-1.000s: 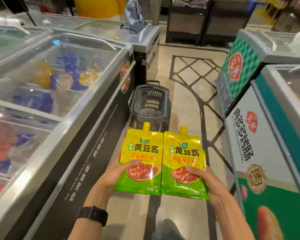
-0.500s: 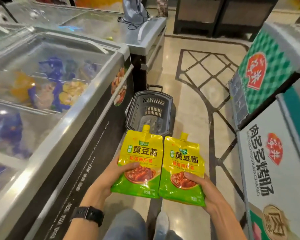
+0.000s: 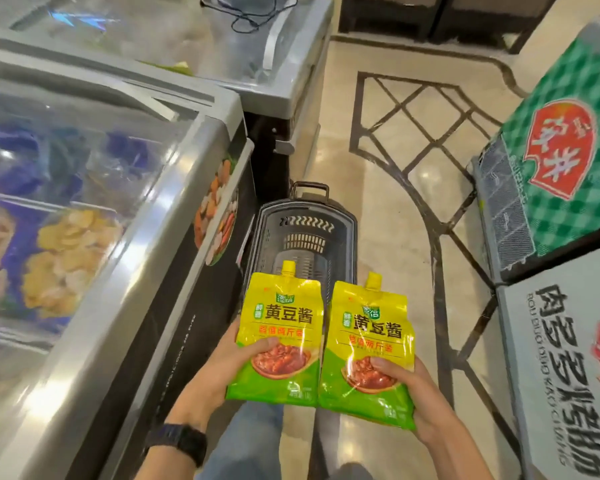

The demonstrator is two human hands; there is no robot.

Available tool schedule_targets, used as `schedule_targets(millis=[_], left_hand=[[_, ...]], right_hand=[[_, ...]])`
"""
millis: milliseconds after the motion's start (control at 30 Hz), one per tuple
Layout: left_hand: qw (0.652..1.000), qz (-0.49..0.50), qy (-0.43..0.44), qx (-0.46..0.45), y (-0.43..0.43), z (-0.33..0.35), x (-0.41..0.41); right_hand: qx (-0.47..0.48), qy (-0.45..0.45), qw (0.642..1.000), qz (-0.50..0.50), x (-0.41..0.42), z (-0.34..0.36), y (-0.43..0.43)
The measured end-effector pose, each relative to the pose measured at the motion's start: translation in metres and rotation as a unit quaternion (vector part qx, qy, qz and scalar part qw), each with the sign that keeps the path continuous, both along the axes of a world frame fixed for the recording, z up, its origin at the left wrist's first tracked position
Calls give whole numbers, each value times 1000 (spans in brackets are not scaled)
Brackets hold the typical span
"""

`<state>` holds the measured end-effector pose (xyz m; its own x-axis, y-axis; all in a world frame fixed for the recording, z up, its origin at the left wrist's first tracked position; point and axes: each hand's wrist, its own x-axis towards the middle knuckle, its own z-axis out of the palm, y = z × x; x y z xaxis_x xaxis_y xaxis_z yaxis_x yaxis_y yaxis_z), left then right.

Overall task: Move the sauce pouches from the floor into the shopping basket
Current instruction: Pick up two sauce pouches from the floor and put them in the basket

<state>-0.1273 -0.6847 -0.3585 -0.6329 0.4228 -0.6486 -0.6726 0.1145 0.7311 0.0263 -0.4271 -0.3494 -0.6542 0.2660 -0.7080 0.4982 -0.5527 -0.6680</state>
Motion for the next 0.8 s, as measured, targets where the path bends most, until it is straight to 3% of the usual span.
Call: schedule_targets(millis=[233, 433, 633, 800], left_hand=[[995, 34, -29, -85, 33, -126, -131], [990, -11, 9, -142, 89, -261, -186], [974, -71, 44, -213, 131, -390, -211], [956, -55, 67, -281, 152, -486, -222]], right_hand=[[12, -56, 998, -12, -125, -98, 37], [34, -82, 996, 20, -202, -222, 70], [62, -106, 991, 54, -233, -322, 87], [80, -123, 987, 64, -235, -369, 87]])
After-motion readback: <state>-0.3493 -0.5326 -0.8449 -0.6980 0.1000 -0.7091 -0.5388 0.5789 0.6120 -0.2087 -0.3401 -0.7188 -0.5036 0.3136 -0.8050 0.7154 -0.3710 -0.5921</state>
